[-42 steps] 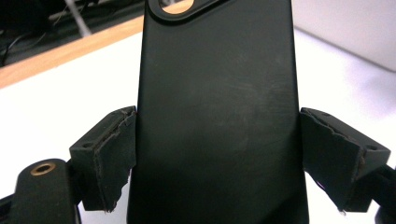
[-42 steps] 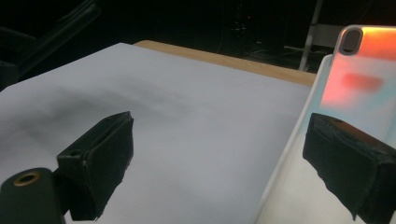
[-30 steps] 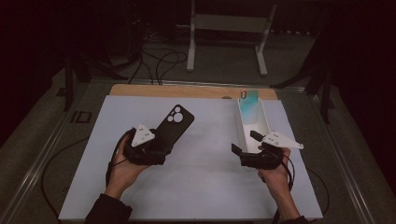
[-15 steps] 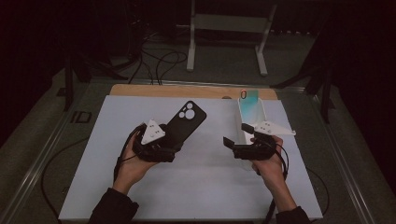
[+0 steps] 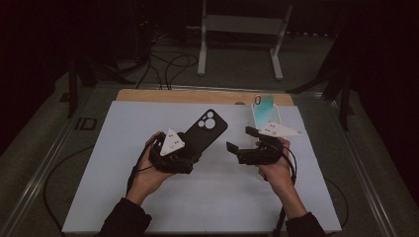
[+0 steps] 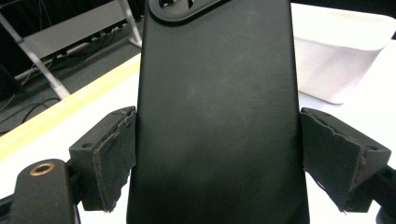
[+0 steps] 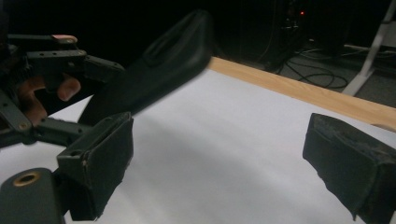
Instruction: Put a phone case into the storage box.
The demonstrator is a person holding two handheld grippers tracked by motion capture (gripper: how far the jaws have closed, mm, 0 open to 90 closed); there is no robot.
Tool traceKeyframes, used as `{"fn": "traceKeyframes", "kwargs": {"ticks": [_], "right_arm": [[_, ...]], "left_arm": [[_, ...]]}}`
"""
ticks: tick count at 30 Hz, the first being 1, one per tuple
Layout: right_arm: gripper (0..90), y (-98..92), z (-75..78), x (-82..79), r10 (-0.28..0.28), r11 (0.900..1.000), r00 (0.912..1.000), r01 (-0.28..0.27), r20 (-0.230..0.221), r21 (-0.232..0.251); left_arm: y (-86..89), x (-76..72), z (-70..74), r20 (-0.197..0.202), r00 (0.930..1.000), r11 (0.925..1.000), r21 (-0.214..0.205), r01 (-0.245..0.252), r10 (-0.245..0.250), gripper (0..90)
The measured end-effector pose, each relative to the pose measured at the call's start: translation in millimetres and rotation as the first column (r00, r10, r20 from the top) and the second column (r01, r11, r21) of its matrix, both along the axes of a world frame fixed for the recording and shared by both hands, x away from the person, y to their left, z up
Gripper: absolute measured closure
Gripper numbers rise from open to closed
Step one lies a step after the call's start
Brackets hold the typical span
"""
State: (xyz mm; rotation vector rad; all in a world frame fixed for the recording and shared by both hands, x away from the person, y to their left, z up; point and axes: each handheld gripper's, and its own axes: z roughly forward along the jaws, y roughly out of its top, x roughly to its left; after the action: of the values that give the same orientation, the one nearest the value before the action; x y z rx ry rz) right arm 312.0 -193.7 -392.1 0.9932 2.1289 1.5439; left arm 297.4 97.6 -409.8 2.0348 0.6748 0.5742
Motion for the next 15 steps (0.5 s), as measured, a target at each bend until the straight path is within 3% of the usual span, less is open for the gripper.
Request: {"fn": "traceKeyframes", "kwargs": {"ticks": [7, 15], "right_arm": [[8.7, 12.5, 4.0, 1.0, 0.021, 0.9997, 0.9996, -0.021, -0.019, 0.009], [19.4, 21.9, 4.4, 3.3, 0.027, 0.9996, 0.9979, -0.026, -0.060, 0.011]], "left_arm": [[-12.7, -3.1, -1.4, 0.001, 0.9995, 0.9995, -0.005, 0.030, -0.030, 15.1], [-22.8, -7.2, -1.4, 0.005, 0.9983, 0.9982, -0.016, 0.058, -0.058, 15.1]]}}
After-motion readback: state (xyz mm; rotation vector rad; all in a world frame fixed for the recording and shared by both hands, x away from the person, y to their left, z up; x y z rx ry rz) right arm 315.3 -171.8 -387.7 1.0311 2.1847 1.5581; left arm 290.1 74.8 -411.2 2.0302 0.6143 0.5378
